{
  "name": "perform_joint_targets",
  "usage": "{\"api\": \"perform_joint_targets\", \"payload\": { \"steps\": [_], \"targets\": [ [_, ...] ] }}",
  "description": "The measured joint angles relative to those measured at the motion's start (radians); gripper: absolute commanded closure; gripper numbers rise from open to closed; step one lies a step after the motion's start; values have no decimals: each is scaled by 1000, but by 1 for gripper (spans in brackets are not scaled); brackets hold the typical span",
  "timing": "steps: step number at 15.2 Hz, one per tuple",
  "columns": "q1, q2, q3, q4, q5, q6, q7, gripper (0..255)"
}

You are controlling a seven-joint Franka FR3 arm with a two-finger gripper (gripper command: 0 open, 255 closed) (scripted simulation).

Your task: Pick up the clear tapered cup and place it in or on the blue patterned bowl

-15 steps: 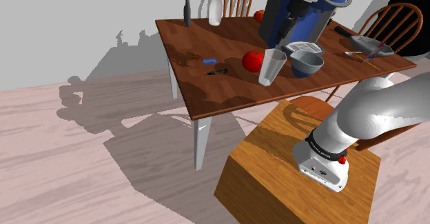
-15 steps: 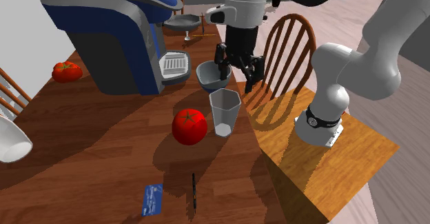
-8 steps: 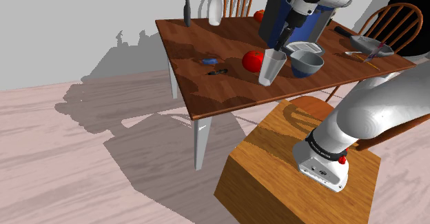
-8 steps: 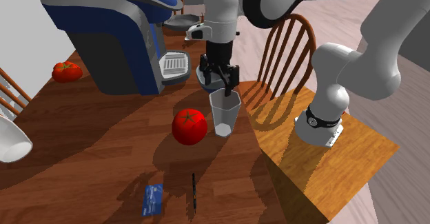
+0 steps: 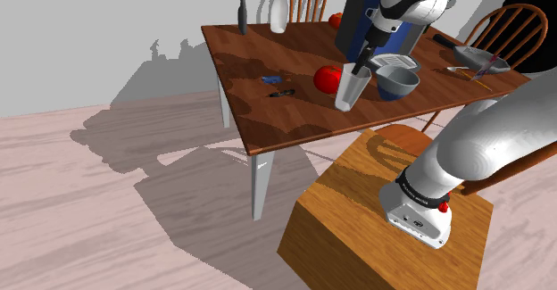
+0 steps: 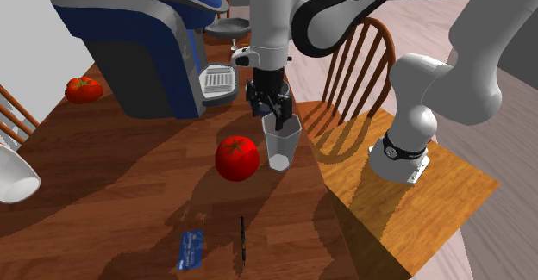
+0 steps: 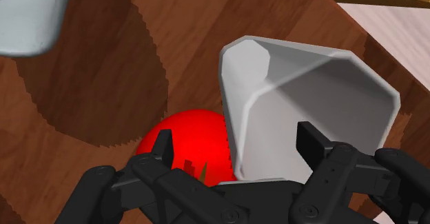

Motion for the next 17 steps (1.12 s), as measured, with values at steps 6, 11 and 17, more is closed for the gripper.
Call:
{"api": "perform_joint_targets", "payload": {
  "steps": [6, 11, 17],
  "targets": [
    [5, 13, -3, -11, 7, 23, -4, 0],
    [5, 13, -3, -11, 7, 24, -4, 255],
    [5, 13, -3, -11, 7, 23, -4, 255]
  ]
}}
